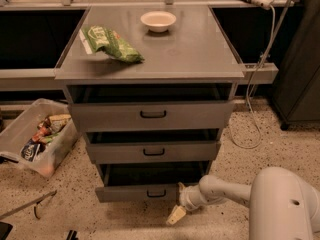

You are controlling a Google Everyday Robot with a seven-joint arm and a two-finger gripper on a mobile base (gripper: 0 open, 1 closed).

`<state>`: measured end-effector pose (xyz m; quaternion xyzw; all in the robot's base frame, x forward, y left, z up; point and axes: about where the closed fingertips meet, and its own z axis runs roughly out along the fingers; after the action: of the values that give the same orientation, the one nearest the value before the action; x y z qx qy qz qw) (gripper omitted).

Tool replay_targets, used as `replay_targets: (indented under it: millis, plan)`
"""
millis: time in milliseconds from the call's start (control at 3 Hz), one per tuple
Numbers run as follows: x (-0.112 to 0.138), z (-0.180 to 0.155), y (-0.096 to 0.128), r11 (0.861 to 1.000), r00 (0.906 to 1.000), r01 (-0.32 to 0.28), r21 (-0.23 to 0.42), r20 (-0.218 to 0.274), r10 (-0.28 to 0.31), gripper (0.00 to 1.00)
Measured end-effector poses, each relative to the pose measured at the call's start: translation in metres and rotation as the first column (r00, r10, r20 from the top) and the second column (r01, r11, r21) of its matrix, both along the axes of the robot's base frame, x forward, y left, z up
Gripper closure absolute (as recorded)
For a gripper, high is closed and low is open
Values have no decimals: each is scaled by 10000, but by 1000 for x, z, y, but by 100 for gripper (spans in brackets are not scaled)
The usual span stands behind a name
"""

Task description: Open bottom drawer

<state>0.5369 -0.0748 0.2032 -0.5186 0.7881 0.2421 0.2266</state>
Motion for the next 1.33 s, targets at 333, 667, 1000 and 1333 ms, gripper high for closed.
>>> replay_targets:
  millis: [333,667,1000,1333]
  plan:
    - [0,3,0,10000,10000,0,0,2,0,0]
    - [9,13,5,10000,9995,-30,78,304,27,0]
    - [30,38,14,9998,9962,-206,19,842,204,0]
    - [46,43,22,9992,9935,-393,0,1073,391,0]
